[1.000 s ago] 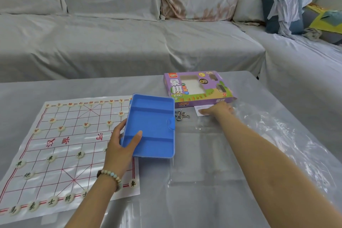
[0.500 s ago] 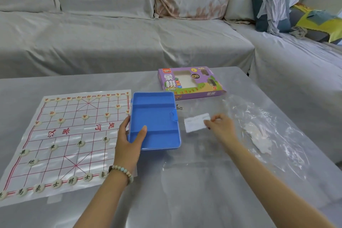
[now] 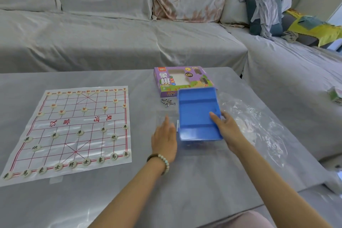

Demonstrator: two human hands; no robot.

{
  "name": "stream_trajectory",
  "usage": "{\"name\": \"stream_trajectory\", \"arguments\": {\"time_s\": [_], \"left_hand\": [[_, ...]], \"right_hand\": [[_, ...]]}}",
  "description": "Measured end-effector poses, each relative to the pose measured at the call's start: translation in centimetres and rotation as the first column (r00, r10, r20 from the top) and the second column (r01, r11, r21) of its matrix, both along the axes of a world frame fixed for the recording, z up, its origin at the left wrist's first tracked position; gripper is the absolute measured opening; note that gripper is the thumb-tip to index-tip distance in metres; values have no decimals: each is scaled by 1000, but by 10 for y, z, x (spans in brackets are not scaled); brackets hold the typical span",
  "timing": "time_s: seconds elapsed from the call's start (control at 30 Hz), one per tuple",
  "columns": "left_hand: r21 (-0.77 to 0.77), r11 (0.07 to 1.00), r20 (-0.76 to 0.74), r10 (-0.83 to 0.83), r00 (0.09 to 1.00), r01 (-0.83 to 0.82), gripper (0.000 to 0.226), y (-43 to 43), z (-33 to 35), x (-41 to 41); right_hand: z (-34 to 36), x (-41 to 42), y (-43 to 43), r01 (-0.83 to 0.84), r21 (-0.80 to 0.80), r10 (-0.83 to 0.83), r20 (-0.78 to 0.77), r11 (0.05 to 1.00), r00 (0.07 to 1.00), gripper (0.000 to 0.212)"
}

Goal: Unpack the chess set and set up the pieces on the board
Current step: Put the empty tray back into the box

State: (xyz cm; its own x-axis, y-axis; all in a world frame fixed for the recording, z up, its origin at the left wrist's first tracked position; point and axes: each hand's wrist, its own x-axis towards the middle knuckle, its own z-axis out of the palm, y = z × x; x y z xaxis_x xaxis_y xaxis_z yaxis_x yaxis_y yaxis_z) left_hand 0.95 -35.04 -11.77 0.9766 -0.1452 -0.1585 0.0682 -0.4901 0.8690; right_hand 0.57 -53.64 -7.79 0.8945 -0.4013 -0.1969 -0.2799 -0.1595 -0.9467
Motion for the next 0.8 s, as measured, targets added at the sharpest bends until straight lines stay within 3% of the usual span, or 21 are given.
{"name": "stream_trajectory", "arguments": {"time_s": [0.07, 0.13, 0.2, 0.27, 0.4, 0.47, 0.53, 0.63, 0.7, 0.8], "left_hand": [[345, 933, 7, -108, 994, 99, 64, -2, -20, -7], [549, 827, 71, -187, 980, 118, 67, 0, -36, -14], [611, 788, 186, -238, 953, 77, 64, 5, -44, -13], [583, 808, 276, -299, 913, 88, 62, 15, -49, -5], [577, 771, 330, -523, 786, 270, 64, 49, -49, 24], [622, 735, 311, -547, 777, 269, 73, 66, -46, 39], [645, 751, 326, -437, 839, 141, 84, 74, -44, 50], [587, 805, 323, -137, 937, -85, 72, 66, -36, 44], [435, 894, 221, 8, 975, -106, 67, 50, -35, 29], [198, 973, 103, 97, 990, -116, 70, 28, -39, 4]], "right_hand": [[3, 0, -17, 38, -47, -34, 82, 998, 996, 29], [9, 2, -26, 39, -16, -37, 133, 999, 990, 24], [13, 6, -34, 18, -15, -16, 128, 1000, 992, 28], [14, 10, -39, -18, -28, 21, 98, 999, 995, 35], [12, 11, -40, -127, -45, 129, 51, 991, 990, 20], [5, 11, -35, -177, -28, 178, 40, 984, 983, 21], [-8, 10, -29, -211, -28, 211, 33, 977, 977, 26], [-28, 14, -17, -249, -82, 251, 11, 965, 968, 28], [-40, 19, -12, -262, -231, 268, -7, 937, 963, 26], [-57, 22, -12, -343, -514, 355, -79, 786, 931, 33]]}}
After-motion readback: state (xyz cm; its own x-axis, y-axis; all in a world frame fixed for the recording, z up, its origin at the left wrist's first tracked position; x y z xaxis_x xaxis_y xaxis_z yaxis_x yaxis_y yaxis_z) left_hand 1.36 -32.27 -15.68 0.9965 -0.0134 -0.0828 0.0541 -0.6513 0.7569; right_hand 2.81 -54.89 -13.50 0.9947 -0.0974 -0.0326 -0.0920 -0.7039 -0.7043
